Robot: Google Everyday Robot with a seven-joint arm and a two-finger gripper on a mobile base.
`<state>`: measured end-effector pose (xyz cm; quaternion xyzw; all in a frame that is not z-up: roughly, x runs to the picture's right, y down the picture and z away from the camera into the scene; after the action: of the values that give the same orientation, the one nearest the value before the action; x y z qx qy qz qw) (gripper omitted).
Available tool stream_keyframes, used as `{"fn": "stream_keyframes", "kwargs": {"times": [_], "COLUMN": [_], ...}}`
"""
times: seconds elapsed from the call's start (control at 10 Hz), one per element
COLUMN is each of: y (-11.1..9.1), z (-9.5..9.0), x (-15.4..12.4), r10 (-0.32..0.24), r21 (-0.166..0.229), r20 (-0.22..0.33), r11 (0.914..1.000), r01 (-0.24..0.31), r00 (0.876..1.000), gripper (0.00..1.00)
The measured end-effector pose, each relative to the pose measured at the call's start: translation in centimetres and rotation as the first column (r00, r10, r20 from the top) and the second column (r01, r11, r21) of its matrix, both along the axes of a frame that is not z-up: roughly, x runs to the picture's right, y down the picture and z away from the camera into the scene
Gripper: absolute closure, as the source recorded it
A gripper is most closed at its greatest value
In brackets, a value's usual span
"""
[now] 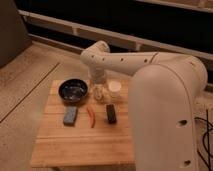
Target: Place the bottle in the ceramic bowl
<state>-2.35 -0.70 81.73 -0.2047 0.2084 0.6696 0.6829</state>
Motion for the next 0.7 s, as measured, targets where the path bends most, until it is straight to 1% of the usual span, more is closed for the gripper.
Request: {"fn": "stream_keyframes", "kwargs": {"times": [0.1, 0.3, 0.6, 0.7], "y": [-0.6, -1.6, -2.0, -2.0], "z": [0.3, 1.3, 2.5, 2.8], "x": [0.7, 0.8, 0.5, 0.5], "r10": [-0.011, -0.047, -0.08, -0.081], "r21": [-0.005, -0.019, -0.04, -0.046], "r20": [-0.008, -0.004, 0.007, 0.01], "r11": [0.9999, 0.9987, 0.9959, 0.9956], "r01": [0.011, 0.047, 0.081, 0.082], "r00": [1.0, 0.999, 0.997, 0.997], "gripper": [0.35, 0.35, 0.35, 0.35]}}
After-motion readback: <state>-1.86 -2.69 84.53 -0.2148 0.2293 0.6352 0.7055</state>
